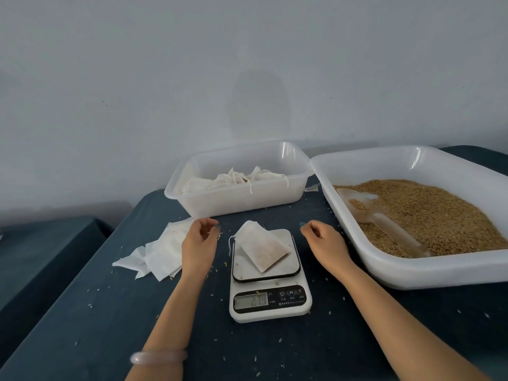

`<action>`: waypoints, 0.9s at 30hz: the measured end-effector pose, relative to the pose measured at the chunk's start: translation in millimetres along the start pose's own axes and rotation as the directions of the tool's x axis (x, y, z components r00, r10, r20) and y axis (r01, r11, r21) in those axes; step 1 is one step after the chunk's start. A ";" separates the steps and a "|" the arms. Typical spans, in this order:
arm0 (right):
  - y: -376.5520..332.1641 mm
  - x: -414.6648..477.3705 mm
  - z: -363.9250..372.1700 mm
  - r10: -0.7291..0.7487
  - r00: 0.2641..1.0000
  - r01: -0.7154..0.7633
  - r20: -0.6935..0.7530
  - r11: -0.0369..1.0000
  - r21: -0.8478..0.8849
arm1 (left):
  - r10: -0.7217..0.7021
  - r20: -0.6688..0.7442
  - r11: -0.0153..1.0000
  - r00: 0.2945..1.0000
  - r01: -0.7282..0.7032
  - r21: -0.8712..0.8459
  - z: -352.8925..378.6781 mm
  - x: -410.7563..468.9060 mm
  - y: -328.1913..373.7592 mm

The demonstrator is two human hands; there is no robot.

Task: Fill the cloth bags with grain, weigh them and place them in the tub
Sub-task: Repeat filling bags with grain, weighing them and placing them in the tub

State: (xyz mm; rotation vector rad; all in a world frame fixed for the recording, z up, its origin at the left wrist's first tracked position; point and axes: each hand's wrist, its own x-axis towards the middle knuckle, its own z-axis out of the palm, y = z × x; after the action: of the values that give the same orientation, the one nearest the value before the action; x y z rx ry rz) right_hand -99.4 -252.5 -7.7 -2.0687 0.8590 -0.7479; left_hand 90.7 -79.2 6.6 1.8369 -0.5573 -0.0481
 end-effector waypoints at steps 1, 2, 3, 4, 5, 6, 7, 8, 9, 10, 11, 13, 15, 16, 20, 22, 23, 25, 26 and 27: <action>0.4 0.0 -0.3 0.004 1.000 -0.003 -0.013 1.000 0.022 | 0.003 0.000 1.000 1.000 -0.003 0.010 0.2 0.2 -0.3; 0.7 -0.2 -0.2 0.005 1.000 -0.004 -0.019 0.999 0.032 | 0.007 0.000 1.000 1.000 -0.007 0.018 0.3 0.4 -0.4; 1.0 -0.8 0.0 0.004 1.000 -0.004 -0.019 1.000 0.027 | 0.013 0.001 1.000 1.000 -0.013 0.027 0.5 0.2 -0.3; 1.4 -1.3 0.7 0.001 1.000 -0.001 -0.015 1.000 0.015 | 0.020 0.003 0.999 1.000 -0.020 0.034 0.6 -0.2 -0.2; 1.6 -1.6 1.2 -0.001 1.000 0.001 -0.012 1.000 0.002 | 0.025 0.005 0.999 1.000 -0.025 0.038 0.7 -0.7 0.1; 1.8 -1.9 1.5 -0.002 1.000 0.002 -0.011 1.000 -0.007 | 0.028 0.008 0.999 1.000 -0.028 0.038 0.7 -1.2 0.4; 1.7 -2.0 1.6 -0.002 1.000 0.002 -0.011 1.000 -0.011 | 0.029 0.013 0.999 0.999 -0.030 0.033 0.6 -1.9 0.8; 1.6 -1.8 1.6 -0.002 1.000 0.002 -0.011 1.000 -0.009 | 0.032 0.021 0.999 0.999 -0.032 0.025 0.7 -2.5 1.5; 1.6 -1.7 1.7 -0.002 1.000 0.002 -0.011 1.000 -0.008 | 0.036 0.031 0.999 0.999 -0.037 0.017 0.9 -3.1 2.3; 1.6 -1.7 1.8 -0.001 1.000 0.001 -0.010 1.000 -0.011 | 0.043 0.045 0.999 0.998 -0.043 0.013 1.4 -3.8 3.4; 1.8 -1.6 1.8 -0.001 1.000 0.001 -0.009 1.000 -0.016 | 0.048 0.065 0.999 0.997 -0.049 0.009 2.3 -4.6 5.0; 2.1 -1.7 2.3 -0.001 1.000 0.001 -0.007 0.999 -0.032 | 0.055 0.123 0.998 0.991 -0.057 0.016 4.9 -6.3 8.1; 2.4 -1.2 2.9 -0.003 1.000 0.002 -0.006 0.999 -0.045 | 0.077 0.187 0.995 0.979 -0.088 0.053 8.5 -7.4 11.4; 2.8 -0.7 3.2 -0.004 1.000 0.004 -0.006 0.999 -0.051 | 0.094 0.208 0.992 0.974 -0.109 0.066 10.3 -7.3 13.4; 4.9 0.4 4.2 -0.006 1.000 0.006 0.001 0.997 -0.080 | 0.195 0.278 0.964 0.941 -0.235 0.121 18.0 -6.8 22.8; 6.2 1.0 5.0 -0.012 1.000 0.012 -0.001 0.997 -0.080 | 0.213 0.333 0.940 0.918 -0.286 0.186 21.2 -8.1 25.0; 6.7 1.1 5.3 -0.013 1.000 0.013 -0.002 0.997 -0.079 | 0.215 0.357 0.930 0.909 -0.302 0.209 22.5 -8.6 25.4; 7.3 1.5 5.9 -0.012 1.000 0.011 -0.003 0.997 -0.079 | 0.229 0.388 0.915 0.893 -0.333 0.227 24.3 -9.1 26.0; 7.5 1.8 6.1 -0.011 1.000 0.011 -0.003 0.997 -0.081 | 0.237 0.395 0.910 0.888 -0.346 0.230 24.7 -9.3 27.0; 7.7 2.0 6.3 -0.013 1.000 0.013 -0.003 0.996 -0.084 | 0.244 0.397 0.906 0.885 -0.354 0.233 24.7 -9.5 28.5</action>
State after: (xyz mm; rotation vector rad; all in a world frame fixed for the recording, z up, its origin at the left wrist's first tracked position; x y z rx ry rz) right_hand -96.0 -255.2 -16.9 -2.1489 0.8934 -0.7334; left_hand 64.9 -103.9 21.8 2.0259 -1.1628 -0.0948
